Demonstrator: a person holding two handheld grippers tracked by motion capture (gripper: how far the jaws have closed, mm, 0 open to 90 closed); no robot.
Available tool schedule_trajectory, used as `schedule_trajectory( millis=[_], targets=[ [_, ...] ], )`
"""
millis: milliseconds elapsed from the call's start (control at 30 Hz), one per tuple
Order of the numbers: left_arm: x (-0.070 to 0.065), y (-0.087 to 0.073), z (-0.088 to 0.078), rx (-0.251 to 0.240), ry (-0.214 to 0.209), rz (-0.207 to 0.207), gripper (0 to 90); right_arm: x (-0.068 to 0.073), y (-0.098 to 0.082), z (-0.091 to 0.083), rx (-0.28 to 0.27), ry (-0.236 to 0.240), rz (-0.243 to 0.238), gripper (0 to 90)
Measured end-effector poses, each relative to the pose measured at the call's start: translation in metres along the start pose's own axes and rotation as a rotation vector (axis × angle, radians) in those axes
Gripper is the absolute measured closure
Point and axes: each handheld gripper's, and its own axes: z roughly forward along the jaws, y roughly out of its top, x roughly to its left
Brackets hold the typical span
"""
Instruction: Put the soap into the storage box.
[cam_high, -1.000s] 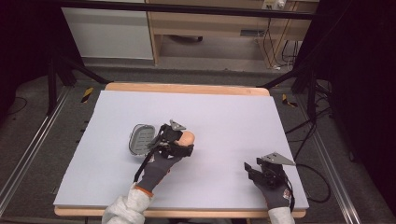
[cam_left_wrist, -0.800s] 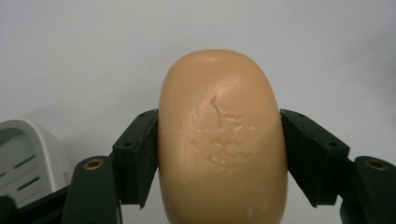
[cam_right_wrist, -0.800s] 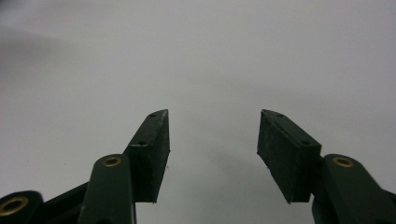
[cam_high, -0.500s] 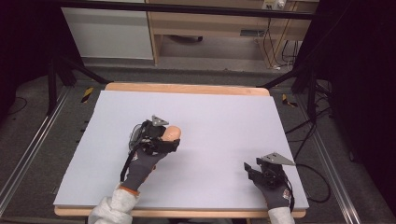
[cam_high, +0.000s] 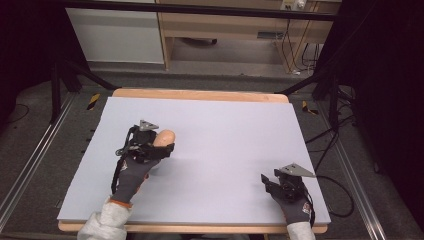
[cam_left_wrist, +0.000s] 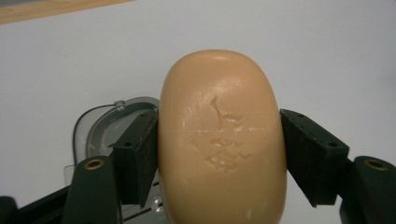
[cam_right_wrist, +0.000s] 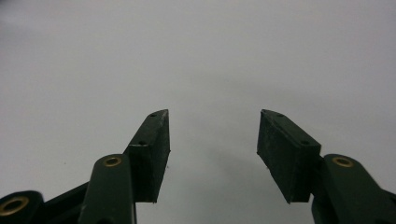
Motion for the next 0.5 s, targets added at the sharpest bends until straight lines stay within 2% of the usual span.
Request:
schedule_trajectory(
  millis=[267,500],
  targets=[
    [0.017,-0.004,0.004,0.007,0.022,-0.039,31.8,0.0,0.0,0.0,0.004,0.003,0.004,44.0],
    [0.026,-0.009,0.01,0.028,0.038,-0.051,31.8,0.0,0.0,0.0,0.002,0.002,-0.002,44.0]
  ],
)
